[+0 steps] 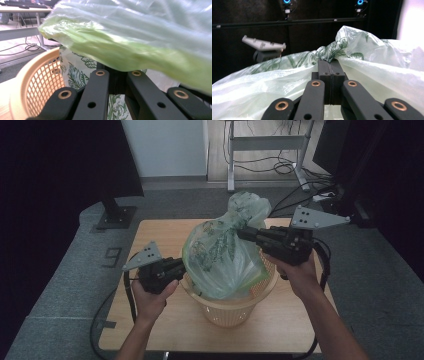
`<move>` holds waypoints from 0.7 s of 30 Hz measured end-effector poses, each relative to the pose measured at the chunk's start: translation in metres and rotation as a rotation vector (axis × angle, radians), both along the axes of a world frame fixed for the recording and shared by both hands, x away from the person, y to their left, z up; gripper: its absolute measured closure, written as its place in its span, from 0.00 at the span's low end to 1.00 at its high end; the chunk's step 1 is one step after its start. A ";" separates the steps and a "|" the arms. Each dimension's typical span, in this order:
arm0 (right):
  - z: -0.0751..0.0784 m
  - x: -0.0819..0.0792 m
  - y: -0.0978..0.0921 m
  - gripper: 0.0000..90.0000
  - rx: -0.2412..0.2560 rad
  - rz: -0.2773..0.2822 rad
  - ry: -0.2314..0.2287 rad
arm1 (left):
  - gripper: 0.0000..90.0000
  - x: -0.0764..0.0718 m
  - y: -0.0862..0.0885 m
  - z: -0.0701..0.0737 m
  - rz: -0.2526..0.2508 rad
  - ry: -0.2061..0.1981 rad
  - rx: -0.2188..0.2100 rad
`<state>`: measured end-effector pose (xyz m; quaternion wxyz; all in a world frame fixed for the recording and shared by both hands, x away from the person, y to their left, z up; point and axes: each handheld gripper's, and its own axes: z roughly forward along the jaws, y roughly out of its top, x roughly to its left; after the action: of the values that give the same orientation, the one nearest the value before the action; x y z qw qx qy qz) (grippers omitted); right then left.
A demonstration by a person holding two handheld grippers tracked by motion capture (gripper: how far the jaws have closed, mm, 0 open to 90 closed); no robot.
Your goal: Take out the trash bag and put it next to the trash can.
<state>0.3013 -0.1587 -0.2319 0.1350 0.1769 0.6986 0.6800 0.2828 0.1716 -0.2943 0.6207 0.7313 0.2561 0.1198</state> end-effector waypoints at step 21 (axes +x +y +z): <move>-0.030 0.003 0.052 0.79 -0.332 0.085 -0.011 | 1.00 0.007 -0.013 0.019 -0.072 0.019 -0.085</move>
<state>0.3040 -0.1063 -0.2615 0.1374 0.1184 0.8075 0.5613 0.2899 0.1583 -0.2757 0.6525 0.7142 0.2404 0.0793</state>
